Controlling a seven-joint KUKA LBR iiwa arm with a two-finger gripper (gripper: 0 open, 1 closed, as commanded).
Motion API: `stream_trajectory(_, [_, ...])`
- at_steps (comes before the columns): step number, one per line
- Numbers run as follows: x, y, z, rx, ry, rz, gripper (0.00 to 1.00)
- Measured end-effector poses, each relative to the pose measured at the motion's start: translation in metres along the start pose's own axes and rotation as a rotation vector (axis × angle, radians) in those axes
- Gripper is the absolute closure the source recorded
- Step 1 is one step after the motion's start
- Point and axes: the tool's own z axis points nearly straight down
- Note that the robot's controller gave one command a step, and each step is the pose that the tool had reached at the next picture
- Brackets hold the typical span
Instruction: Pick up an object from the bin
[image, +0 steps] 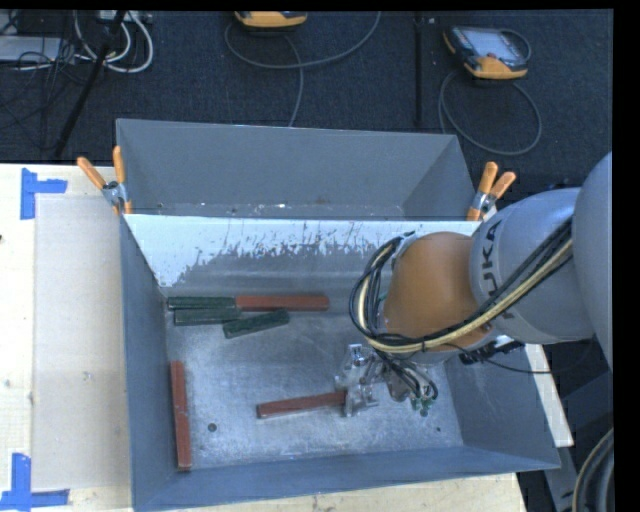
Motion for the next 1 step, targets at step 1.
stream_trajectory(1, [0.0118,-0.0146,-0.1265,0.0,-0.003,0.02,1.0])
